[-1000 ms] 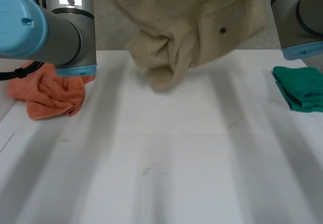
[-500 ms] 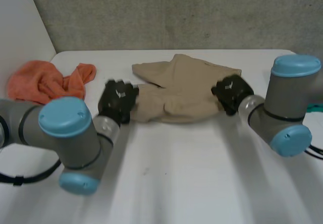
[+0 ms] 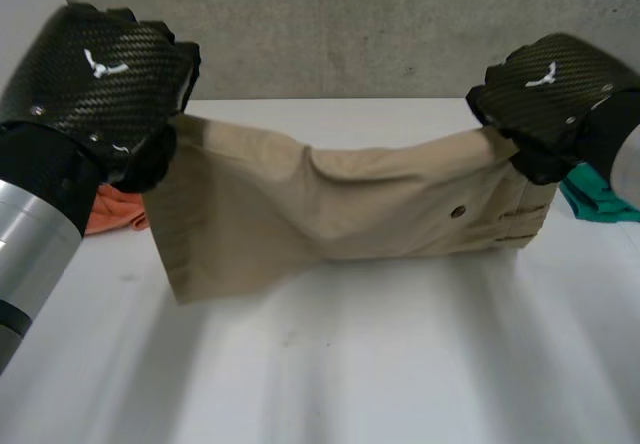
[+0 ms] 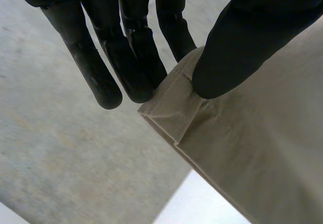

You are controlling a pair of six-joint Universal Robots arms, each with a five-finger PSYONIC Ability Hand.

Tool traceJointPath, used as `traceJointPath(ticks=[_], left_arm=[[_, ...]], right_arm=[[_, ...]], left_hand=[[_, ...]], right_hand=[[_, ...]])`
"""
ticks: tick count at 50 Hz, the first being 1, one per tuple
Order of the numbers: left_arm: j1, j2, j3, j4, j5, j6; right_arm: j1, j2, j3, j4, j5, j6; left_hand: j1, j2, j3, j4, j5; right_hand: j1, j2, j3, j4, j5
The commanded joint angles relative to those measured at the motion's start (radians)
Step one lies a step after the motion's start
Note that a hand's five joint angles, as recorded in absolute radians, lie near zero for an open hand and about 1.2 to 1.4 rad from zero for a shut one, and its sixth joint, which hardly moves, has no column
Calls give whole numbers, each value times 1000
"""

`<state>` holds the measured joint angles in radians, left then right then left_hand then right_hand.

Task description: Fold the laundry.

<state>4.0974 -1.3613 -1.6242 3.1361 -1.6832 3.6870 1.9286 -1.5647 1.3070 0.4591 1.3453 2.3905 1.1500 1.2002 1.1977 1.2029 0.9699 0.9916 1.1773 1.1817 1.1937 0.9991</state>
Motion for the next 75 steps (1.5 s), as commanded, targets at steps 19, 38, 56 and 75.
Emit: traceJointPath(ticks=[19, 38, 56, 75], left_arm=[[81, -780, 452, 123, -6, 10], [87, -657, 693, 783, -36, 64], [81, -604, 55, 592, -39, 65], [-35, -476, -220, 55, -92, 54]], right_arm=[[-17, 571, -308, -85, 90, 21], [99, 601, -741, -732, 202, 62], [115, 727, -363, -538, 107, 0], [102, 479, 124, -206, 101, -51]], left_hand=[[246, 196, 199, 193, 252], [246, 196, 199, 193, 252], [246, 196, 199, 193, 252], [246, 196, 199, 193, 252]], right_hand=[[405, 219, 215, 203, 223], [405, 219, 215, 203, 223], [405, 219, 215, 203, 223], [405, 219, 215, 203, 223]])
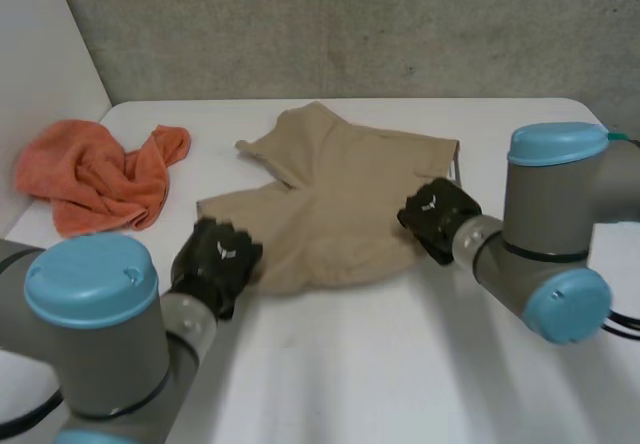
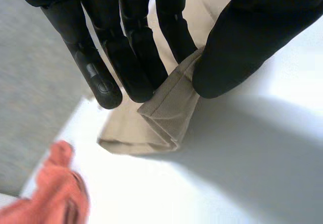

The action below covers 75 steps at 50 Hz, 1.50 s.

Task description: Fold the laundry.

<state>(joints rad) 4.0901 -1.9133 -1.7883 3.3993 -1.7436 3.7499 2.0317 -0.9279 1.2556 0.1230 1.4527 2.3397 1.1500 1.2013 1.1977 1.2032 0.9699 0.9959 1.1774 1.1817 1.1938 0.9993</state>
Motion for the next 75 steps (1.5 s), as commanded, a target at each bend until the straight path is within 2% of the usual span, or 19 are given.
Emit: traceJointPath(ticks=[1, 12, 16, 19, 24, 27, 31, 35, 42, 50, 57, 61, 62, 65, 66, 67, 71, 72, 75], left_arm=[[-46, 86, -69, -247, -33, -9], [-138, 152, -109, -396, -30, -44], [-132, 191, -88, -379, -27, -55], [-105, 200, -42, -341, -22, -56], [53, 177, 78, -217, -4, -59], [88, 133, 130, -160, 28, -59], [133, -31, 255, -78, 174, -61], [186, -175, 377, -63, 277, -64], [213, -432, 601, -66, 338, -62], [213, -552, 701, -67, 354, -61], [213, -572, 710, -72, 377, -64], [214, -590, 730, -71, 378, -64], [213, -602, 744, -71, 377, -64], [213, -621, 757, -72, 375, -65], [214, -628, 760, -71, 366, -67], [214, -630, 759, -69, 363, -67], [213, -627, 753, -63, 299, -50], [208, -619, 747, -63, 238, -42], [197, -592, 728, -63, 149, -24]], right_arm=[[-2, -170, 195, 141, -6, -3], [-96, -311, 476, 236, -8, -175], [-116, -327, 518, 224, -24, -184], [-125, -328, 530, 208, -60, -181], [-131, -327, 547, 176, -90, -174], [-133, -327, 554, 153, -95, -162], [-131, -325, 556, 126, -95, -146], [-125, -325, 561, 103, -95, -132], [-123, -325, 562, 69, -95, -125], [-131, -321, 562, 47, -95, -123], [-131, -319, 562, 30, -95, -123], [-131, -316, 562, 24, -94, -123], [-131, -316, 562, 24, -94, -123], [-131, -315, 564, 21, -95, -119], [-131, -316, 564, 21, -94, -115], [-133, -316, 564, 21, -95, -108], [-134, -316, 561, 20, -95, -88], [-134, -316, 559, 20, -95, -85], [-133, -316, 554, 20, -95, -82]], left_hand=[[246, 195, 199, 193, 252], [246, 195, 199, 193, 252], [-919, -971, -967, -972, -914], [-931, -982, -978, -984, -925], [-884, -935, -932, -937, -878], [-848, -900, -896, -902, -843], [-755, -806, -803, -808, -749], [-696, -747, -744, -749, -690], [-619, -671, -667, -673, -614], [-602, -653, -650, -655, -596], [-590, -641, -638, -643, -585], [-441, -492, -489, -494, -435], [-289, -340, -337, -342, -284], [-59, -111, -107, -113, -54], [168, 117, 120, 115, 174], [246, 194, 198, 192, 251], [246, 195, 199, 193, 252], [246, 195, 199, 193, 252], [246, 195, 199, 193, 252]], right_hand=[[400, 219, 215, 202, 222], [400, 219, 215, 202, 222], [400, 219, 215, 202, 222], [400, 219, 215, 202, 222], [400, 219, 215, 202, 222], [400, 219, 215, 202, 222], [400, 219, 215, 202, 222], [400, 219, 215, 202, 222], [400, 219, 215, 202, 222], [400, 219, 215, 202, 222], [400, 219, 215, 202, 222], [400, 219, 215, 202, 222], [400, 219, 215, 202, 222], [400, 219, 215, 202, 222], [400, 219, 215, 202, 222], [400, 219, 215, 202, 222], [400, 219, 215, 202, 222], [400, 219, 215, 202, 222], [400, 219, 215, 202, 222]])
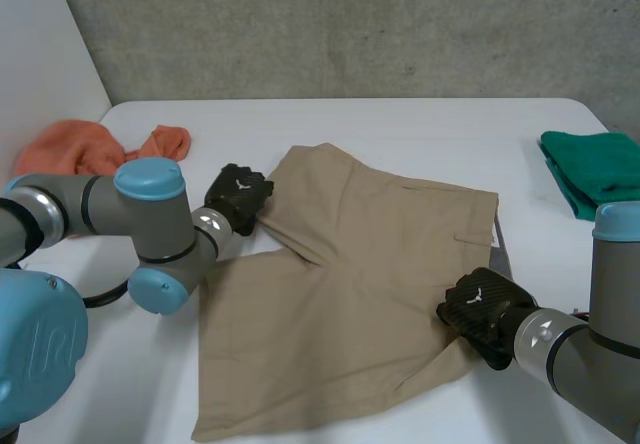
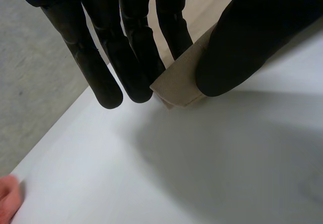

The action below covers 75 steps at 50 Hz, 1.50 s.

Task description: Fold the laundry.

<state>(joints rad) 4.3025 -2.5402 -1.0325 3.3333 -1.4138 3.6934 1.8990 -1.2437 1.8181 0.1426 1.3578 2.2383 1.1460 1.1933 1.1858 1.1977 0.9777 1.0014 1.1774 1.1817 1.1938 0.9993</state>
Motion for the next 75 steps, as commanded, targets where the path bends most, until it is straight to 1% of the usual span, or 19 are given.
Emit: traceJointPath(ticks=[1, 5, 11, 12, 16, 21, 27, 31, 35, 40, 47, 53, 59, 61, 65, 66, 67, 72, 75], left_arm=[[-23, 64, -52, 3, -224, 46], [-36, 139, -136, 6, -274, 74], [-76, 195, -207, 8, -277, 79], [-90, 198, -216, 8, -277, 79], [-110, 201, -222, 8, -287, 82], [-112, 231, -230, 2, -333, 71], [-107, 379, -326, -9, -356, 34], [-121, 512, -438, -27, -350, -62], [-155, 653, -547, -109, -344, -174], [-205, 773, -639, -295, -326, -298], [-210, 807, -721, -435, -297, -407], [-199, 778, -742, -443, -295, -415], [-201, 667, -741, -420, -306, -411], [-199, 649, -735, -394, -306, -411], [-201, 620, -724, -310, -317, -405], [-204, 617, -721, -273, -327, -402], [-204, 615, -719, -253, -333, -400], [-205, 606, -667, -118, -347, -374], [-201, 563, -598, -38, -350, -300]], right_arm=[[0, 0, -8, 0, 0, 20], [3, -2, -11, 0, 0, 21], [3, -2, -13, -15, 1, 43], [3, -2, -14, -15, 0, 50], [5, -2, -17, -18, 0, 69], [5, -2, -19, -34, -2, 109], [2, -3, -39, -41, -2, 187], [-14, 1, -71, -41, -12, 289], [-64, 4, -100, -37, -72, 415], [-93, 40, -121, -40, -131, 491], [-130, 53, -141, -37, -143, 500], [-135, 53, -140, -38, -146, 500], [-150, 52, -137, -38, -149, 498], [-150, 50, -134, -38, -149, 495], [-149, 50, -123, -37, -151, 491], [-147, 49, -120, -38, -151, 491], [-147, 49, -117, -40, -151, 489], [-150, 41, -117, -41, -151, 463], [-143, 37, -134, -44, -146, 440]], left_hand=[[250, 203, 211, 199, 244], [250, 203, 211, 199, 244], [250, 203, 211, 199, 244], [198, 151, 159, 147, 192], [-737, -784, -776, -788, -743], [-797, -845, -837, -849, -804], [-780, -827, -820, -832, -786], [-751, -798, -790, -802, -757], [-692, -739, -732, -744, -698], [-662, -710, -702, -714, -669], [-683, -730, -723, -735, -689], [-689, -736, -729, -741, -695], [-665, -713, -705, -717, -672], [-610, -657, -650, -662, -616], [-135, -182, -175, -187, -141], [133, 86, 94, 82, 127], [249, 202, 209, 197, 243], [250, 203, 211, 199, 244], [250, 203, 211, 199, 244]], right_hand=[[395, 219, 215, 202, 222], [395, 219, 215, 202, 222], [395, 219, 215, 202, 222], [395, 219, 215, 202, 222], [395, 219, 215, 202, 222], [395, 219, 215, 202, 222], [395, 219, 215, 202, 222], [395, 219, 215, 202, 222], [395, 219, 215, 202, 222], [395, 219, 215, 202, 222], [395, 219, 215, 202, 222], [395, 219, 215, 202, 222], [395, 219, 215, 202, 222], [395, 219, 215, 202, 222], [395, 219, 215, 202, 222], [395, 219, 215, 202, 222], [395, 219, 215, 202, 222], [395, 219, 215, 202, 222], [395, 219, 215, 202, 222]])
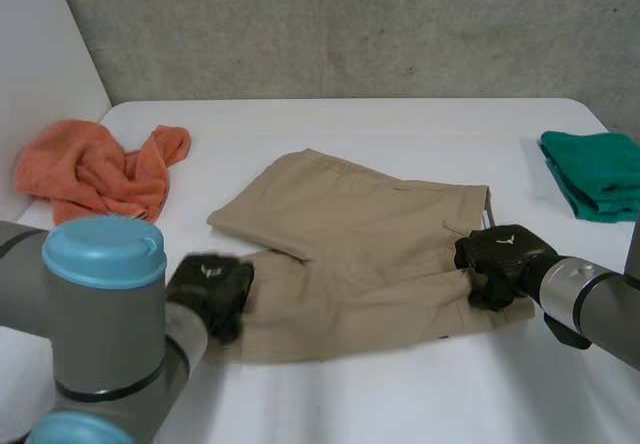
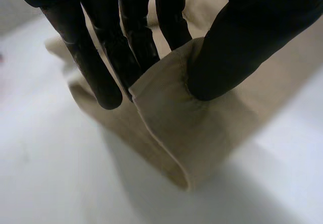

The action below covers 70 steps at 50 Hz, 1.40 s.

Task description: Fold the laundry.

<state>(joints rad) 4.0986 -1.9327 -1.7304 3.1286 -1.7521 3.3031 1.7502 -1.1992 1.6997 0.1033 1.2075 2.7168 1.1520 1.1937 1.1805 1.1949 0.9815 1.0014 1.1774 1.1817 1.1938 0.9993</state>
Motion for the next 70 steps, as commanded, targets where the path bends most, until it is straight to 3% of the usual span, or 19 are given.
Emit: traceJointPath(ticks=[1, 8, 13, 20, 25, 29, 30, 31, 32, 34, 35, 40, 46, 50, 60, 65, 70], left_arm=[[3, -63, 123, 188, -11, 120], [5, -273, 365, 372, -9, 424], [28, -448, 587, 514, -3, 614], [58, -632, 822, 599, 55, 632], [65, -756, 981, 605, 143, 632], [69, -839, 1092, 611, 152, 630], [69, -851, 1107, 613, 152, 628], [69, -861, 1120, 614, 152, 625], [69, -868, 1124, 614, 152, 610], [69, -865, 1108, 620, 155, 587], [69, -862, 1100, 623, 157, 578], [60, -726, 964, 688, 154, 485], [58, -508, 718, 720, 141, 379], [60, -355, 527, 699, 122, 294], [55, -141, 244, 484, 103, 84], [55, -126, 195, 403, 105, -20], [60, -129, 175, 400, 105, -33]], right_arm=[[11, -11, -29, -14, 6, -46], [15, 10, -149, -122, 23, -52], [25, 165, -354, -169, 101, -55], [95, 396, -679, -171, 260, -98], [109, 547, -848, -171, 299, -149], [121, 621, -943, -171, 305, -161], [124, 630, -956, -171, 307, -161], [126, 638, -966, -172, 311, -163], [129, 648, -983, -172, 323, -164], [130, 649, -991, -169, 348, -164], [132, 644, -991, -168, 363, -163], [134, 508, -909, -142, 440, -144], [129, 243, -679, -128, 416, -129], [126, 162, -530, -84, 367, -121], [19, 119, -302, 41, 205, 73], [-8, 147, -246, -58, 130, 132], [-5, 216, -264, -139, 130, 135]], left_hand=[[244, 203, 216, 201, 240], [244, 203, 216, 201, 240], [244, 203, 216, 201, 240], [244, 203, 216, 201, 240], [244, 203, 216, 201, 240], [244, 203, 216, 201, 240], [244, 203, 216, 201, 240], [244, 203, 216, 201, 240], [-279, -320, -307, -321, -283], [-851, -892, -879, -894, -855], [-978, -1019, -1006, -1020, -981], [-978, -1019, -1006, -1020, -981], [-978, -1019, -1006, -1020, -981], [-978, -1019, -1006, -1020, -981], [-978, -1019, -1006, -1020, -981], [-978, -1019, -1006, -1020, -981], [-978, -1019, -1006, -1020, -981]], right_hand=[[395, 219, 215, 202, 222], [395, 219, 215, 202, 222], [395, 219, 215, 202, 222], [395, 219, 215, 202, 222], [395, 219, 215, 202, 222], [395, 219, 215, 202, 222], [184, 8, 3, -9, 11], [-254, -430, -435, -447, -427], [-827, -1003, -1007, -1019, -999], [-827, -1003, -1007, -1019, -999], [-827, -1003, -1007, -1019, -999], [-827, -1003, -1007, -1019, -999], [-827, -1003, -1007, -1019, -999], [-827, -1003, -1007, -1019, -999], [-785, -961, -965, -977, -957], [-655, -831, -836, -848, -828], [-579, -755, -759, -771, -751]])
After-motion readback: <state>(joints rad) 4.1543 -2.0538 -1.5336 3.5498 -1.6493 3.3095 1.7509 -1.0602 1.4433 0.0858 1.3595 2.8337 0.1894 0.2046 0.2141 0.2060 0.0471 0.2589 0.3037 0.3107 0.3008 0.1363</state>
